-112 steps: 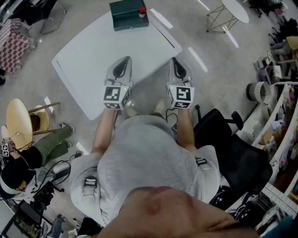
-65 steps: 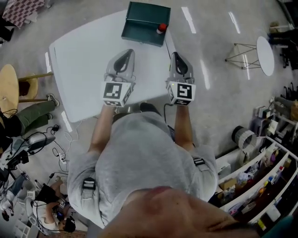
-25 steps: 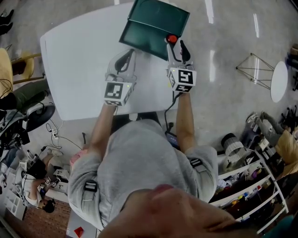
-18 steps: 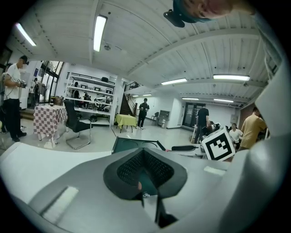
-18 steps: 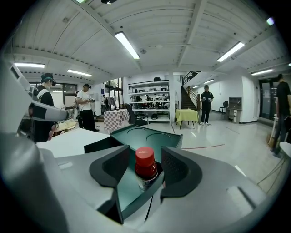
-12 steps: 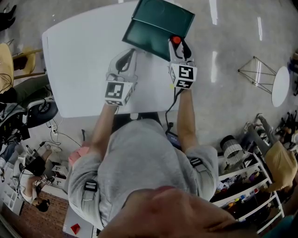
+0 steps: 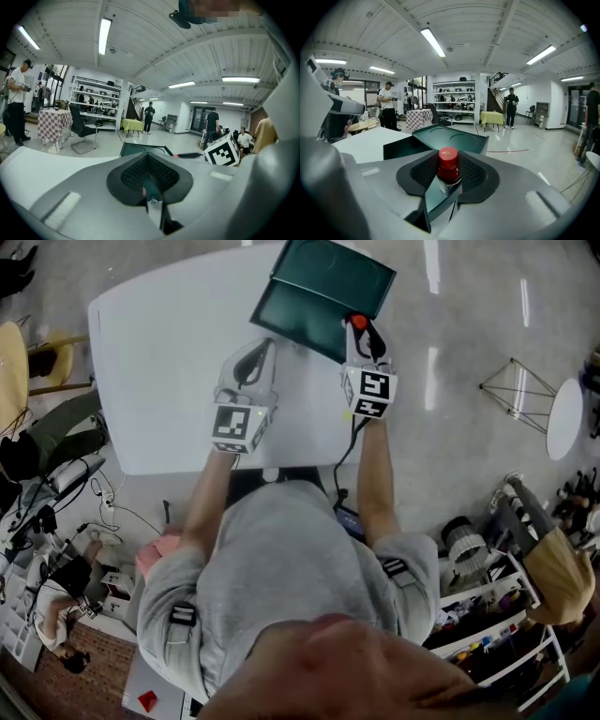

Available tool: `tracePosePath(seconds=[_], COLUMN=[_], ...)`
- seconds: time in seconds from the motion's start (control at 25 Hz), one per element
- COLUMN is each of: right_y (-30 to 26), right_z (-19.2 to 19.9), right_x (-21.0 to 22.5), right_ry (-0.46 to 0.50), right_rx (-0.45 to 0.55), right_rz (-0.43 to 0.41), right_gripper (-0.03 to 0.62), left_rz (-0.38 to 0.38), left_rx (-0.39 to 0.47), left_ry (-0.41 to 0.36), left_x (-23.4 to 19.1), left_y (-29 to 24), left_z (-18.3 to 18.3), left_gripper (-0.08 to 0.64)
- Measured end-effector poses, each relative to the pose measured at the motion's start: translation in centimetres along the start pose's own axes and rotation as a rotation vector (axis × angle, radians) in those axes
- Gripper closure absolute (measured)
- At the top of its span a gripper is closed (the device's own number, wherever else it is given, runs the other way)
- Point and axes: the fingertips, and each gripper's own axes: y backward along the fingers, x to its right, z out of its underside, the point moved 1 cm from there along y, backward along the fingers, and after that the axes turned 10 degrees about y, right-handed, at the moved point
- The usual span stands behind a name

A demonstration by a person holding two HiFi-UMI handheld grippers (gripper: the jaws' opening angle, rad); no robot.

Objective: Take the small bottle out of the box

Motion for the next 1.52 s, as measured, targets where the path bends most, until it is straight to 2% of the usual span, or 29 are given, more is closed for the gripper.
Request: tracePosePath(seconds=[0.52,0.76,1.08,1.52], right_y=[3.4,5.2,7.4,9.2], right_z=[-4.0,-6.1,-9.3,-12.8], right_x=[-0.1,-1.2,-4.4,-10.9], right_ry=[0.038,0.065,0.096,0.129], right_rx=[0.078,0.124,0.190,0.255], right_rz=[-0.006,-0.027,-0.067,-0.168], right_gripper=[0.462,0.463,0.463,0.462], left_rz=[-0.022,-0.057,-0.106,-0.189], left_rx=[0.062,0.114,0.175,0.241], left_ry=[-0.023,-0.037,-0.044,-0.041], left_x=[1.3,1.5,0.5,-2.0], left_y=[2.8,5.3,9.5,15.5], left_z=[-2.3,-3.8,-5.3,-6.7], left_gripper=[0.549,0.549,0.549,0.549])
